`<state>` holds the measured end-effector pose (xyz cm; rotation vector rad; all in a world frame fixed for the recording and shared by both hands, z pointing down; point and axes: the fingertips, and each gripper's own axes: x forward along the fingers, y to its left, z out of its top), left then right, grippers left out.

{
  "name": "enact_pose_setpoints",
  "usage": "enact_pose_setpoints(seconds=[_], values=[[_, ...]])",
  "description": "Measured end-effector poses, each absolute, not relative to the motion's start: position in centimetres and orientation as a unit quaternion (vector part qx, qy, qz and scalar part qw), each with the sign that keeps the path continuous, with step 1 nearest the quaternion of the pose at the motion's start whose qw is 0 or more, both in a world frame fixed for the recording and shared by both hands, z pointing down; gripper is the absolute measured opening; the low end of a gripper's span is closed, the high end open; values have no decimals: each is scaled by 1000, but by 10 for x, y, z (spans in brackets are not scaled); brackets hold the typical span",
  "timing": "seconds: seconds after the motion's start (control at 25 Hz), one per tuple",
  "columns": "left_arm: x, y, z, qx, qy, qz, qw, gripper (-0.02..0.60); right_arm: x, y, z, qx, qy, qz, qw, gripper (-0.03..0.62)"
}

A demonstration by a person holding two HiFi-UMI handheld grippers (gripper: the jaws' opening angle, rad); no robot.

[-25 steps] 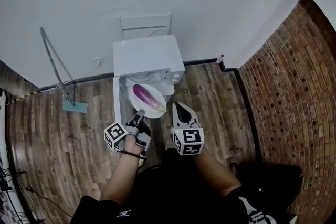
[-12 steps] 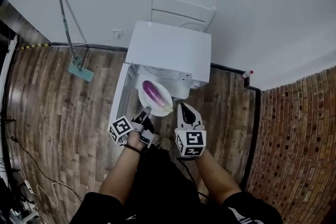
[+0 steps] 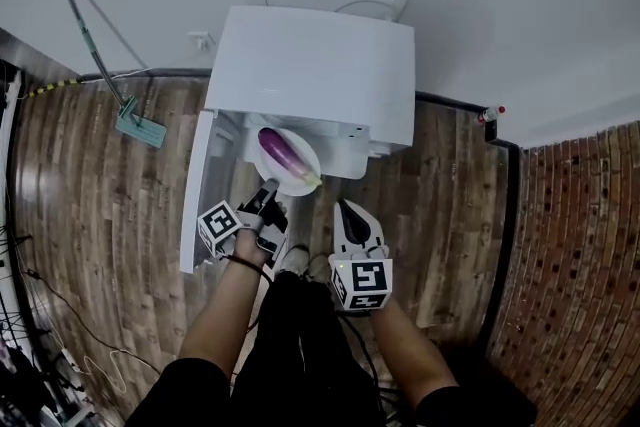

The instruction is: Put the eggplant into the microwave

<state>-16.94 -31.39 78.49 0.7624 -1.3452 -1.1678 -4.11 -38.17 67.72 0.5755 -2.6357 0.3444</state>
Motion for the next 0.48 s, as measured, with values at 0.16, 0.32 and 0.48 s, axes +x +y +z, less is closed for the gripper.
enact_pose_setpoints(seconds=[0.16, 0.32, 0.48], values=[[-187, -335, 818, 327, -582, -482, 568, 15, -34, -384, 706, 216, -943, 141, 212, 9], [-207, -356, 835, 325, -584, -505, 546, 15, -23, -387, 727, 231, -935, 157, 219, 9], [-221, -378, 849, 320, -583, -530, 526, 15, -10, -394, 739, 235, -932, 158, 227, 9]])
